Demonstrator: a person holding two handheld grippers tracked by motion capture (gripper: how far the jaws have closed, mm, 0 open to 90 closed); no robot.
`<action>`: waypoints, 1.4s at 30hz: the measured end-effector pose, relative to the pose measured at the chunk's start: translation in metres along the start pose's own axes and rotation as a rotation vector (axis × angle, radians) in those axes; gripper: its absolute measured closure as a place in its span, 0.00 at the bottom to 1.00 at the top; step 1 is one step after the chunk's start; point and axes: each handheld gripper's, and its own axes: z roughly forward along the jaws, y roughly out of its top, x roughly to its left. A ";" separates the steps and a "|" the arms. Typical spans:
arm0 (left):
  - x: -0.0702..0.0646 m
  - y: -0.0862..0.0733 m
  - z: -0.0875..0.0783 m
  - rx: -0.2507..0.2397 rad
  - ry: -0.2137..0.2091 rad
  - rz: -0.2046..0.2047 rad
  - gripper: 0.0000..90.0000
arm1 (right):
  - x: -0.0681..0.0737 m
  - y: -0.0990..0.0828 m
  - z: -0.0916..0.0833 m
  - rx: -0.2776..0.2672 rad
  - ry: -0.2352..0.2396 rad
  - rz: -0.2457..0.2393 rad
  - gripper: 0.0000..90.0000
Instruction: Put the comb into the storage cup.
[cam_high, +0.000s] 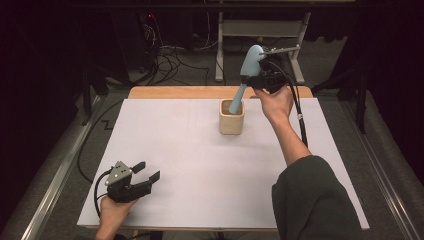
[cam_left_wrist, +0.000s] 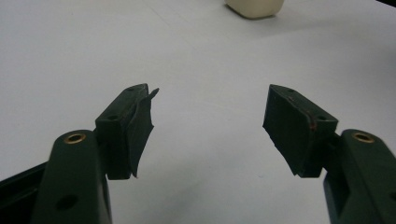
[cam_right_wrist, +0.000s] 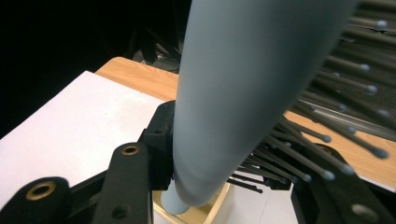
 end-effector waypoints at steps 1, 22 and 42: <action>0.000 0.000 0.000 -0.001 0.000 0.000 0.37 | 0.000 0.000 0.001 0.003 -0.002 0.002 0.62; 0.000 0.000 -0.001 -0.002 -0.002 0.004 0.37 | 0.003 -0.008 0.021 0.038 -0.007 0.001 0.61; -0.001 0.000 0.000 0.005 -0.006 0.008 0.37 | 0.003 -0.026 0.036 0.077 -0.030 -0.001 0.61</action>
